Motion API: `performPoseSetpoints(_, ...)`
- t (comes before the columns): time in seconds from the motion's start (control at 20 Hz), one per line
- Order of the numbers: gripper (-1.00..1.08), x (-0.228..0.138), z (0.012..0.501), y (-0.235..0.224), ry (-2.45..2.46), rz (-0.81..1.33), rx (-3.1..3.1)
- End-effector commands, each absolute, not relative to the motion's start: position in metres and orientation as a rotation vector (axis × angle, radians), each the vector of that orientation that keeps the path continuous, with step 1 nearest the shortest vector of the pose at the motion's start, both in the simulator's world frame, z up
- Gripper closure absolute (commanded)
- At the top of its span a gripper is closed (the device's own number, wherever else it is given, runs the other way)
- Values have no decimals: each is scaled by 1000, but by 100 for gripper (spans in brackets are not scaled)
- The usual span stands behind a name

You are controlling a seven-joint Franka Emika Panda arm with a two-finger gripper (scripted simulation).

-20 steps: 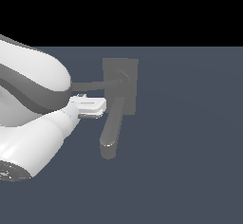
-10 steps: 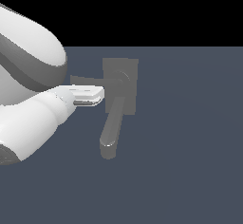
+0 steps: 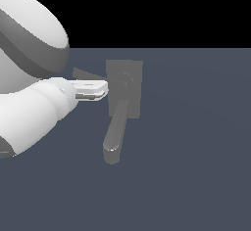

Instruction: Turn on the faucet by rotating a designated handle.

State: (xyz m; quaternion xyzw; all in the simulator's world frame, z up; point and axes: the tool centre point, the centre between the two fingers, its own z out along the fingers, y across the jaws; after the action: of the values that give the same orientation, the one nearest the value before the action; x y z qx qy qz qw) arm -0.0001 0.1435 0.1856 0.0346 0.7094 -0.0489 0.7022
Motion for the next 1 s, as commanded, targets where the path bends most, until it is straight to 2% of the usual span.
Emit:
performPoseSetpoints(0.0,108,0,197,140,1575,-108,79)
performPoseSetpoints(0.65,108,-2,245,127,1570,-105,78)
performPoseSetpoints(0.75,108,-4,234,126,1584,-111,79)
performPoseSetpoints(0.95,108,-5,245,117,1582,-110,79)
